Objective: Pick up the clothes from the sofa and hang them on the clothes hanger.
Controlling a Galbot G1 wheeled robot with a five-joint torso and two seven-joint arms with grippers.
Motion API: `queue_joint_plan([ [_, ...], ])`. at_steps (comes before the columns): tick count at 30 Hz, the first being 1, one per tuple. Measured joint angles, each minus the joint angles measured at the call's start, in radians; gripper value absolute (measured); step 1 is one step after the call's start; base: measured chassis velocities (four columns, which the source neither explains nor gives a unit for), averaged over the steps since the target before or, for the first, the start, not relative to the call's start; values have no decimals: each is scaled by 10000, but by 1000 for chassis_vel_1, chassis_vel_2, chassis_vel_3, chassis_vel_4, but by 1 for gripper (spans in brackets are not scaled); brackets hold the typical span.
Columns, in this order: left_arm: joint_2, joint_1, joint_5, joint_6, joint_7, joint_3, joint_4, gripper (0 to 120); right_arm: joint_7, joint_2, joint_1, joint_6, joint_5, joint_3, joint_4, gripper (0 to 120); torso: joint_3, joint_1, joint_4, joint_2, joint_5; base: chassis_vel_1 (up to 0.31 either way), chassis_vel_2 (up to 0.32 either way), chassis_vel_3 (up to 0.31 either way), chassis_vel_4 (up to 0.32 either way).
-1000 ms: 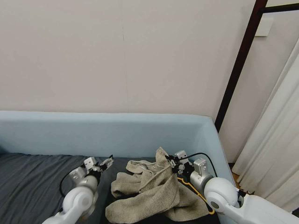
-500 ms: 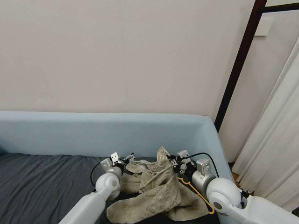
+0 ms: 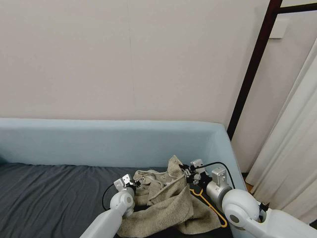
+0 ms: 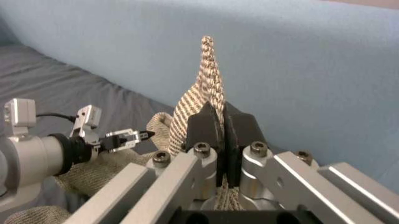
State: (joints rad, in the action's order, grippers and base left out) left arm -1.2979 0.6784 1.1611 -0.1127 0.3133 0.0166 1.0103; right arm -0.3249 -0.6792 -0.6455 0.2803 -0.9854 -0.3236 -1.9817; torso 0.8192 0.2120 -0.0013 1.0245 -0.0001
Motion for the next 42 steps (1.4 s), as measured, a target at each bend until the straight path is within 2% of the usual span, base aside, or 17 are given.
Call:
queue_joint_plan([
  [5, -151, -643, -387, 72, -592, 40, -1131, 97, -11, 117, -131, 1, -44, 87, -106, 0, 0, 0, -3, 0, 0, 0, 0, 0, 0],
  [17, -716, -1492, -1282, 349, -1706, 412, -2719, 97, -111, 262, -195, 7, -248, 196, -287, 0, 0, 0, -3, 0, 1, 0, 0, 0, 0],
  [21, -879, -1557, -1532, 365, -1711, 447, -2949, 84, -129, 344, -287, 10, -289, 329, -342, 0, 1, 0, -2, 0, 0, 0, 0, 0, 0],
  [22, -879, -1557, -1532, 365, -1711, 447, -2949, 84, -129, 344, -287, 10, -289, 329, -342, 0, 1, 0, -2, 0, 0, 0, 0, 0, 0],
  [26, -1021, -1551, -1683, 399, -1691, 411, -3087, 65, -130, 409, -483, 10, -272, 457, -390, 0, 1, 0, -1, 0, 1, 0, 0, 0, 0],
  [28, -1064, -1563, -1723, 411, -1691, 382, -3147, 62, -129, 422, -544, 10, -269, 492, -418, 0, 0, 0, -2, 0, 1, 0, 0, 0, 0],
  [32, -1211, -1616, -1902, 458, -1716, 284, -3366, 43, -128, 488, -689, 7, -260, 559, -502, 0, 0, 0, -2, 0, 0, 0, 0, 0, 0],
  [33, -1211, -1616, -1902, 458, -1716, 284, -3366, 43, -128, 488, -689, 7, -260, 559, -502, 0, 0, 0, -2, 0, 0, 0, 0, 0, 0],
  [37, -1282, -1622, -2045, 560, -1767, 263, -3447, 25, -128, 541, -811, 1, -256, 631, -567, 0, 0, 0, -2, 0, 0, 0, 0, 0, 0],
  [39, -1289, -1620, -2059, 568, -1767, 261, -3436, 21, -128, 557, -837, 0, -255, 650, -582, 0, 0, 0, -2, 0, 0, 0, 0, 0, 0],
  [42, -1256, -1502, -2082, 590, -1718, 260, -3204, 8, -128, 601, -937, -3, -249, 730, -616, 0, 0, 0, -5, 0, -1, 0, 0, 0, 0],
])
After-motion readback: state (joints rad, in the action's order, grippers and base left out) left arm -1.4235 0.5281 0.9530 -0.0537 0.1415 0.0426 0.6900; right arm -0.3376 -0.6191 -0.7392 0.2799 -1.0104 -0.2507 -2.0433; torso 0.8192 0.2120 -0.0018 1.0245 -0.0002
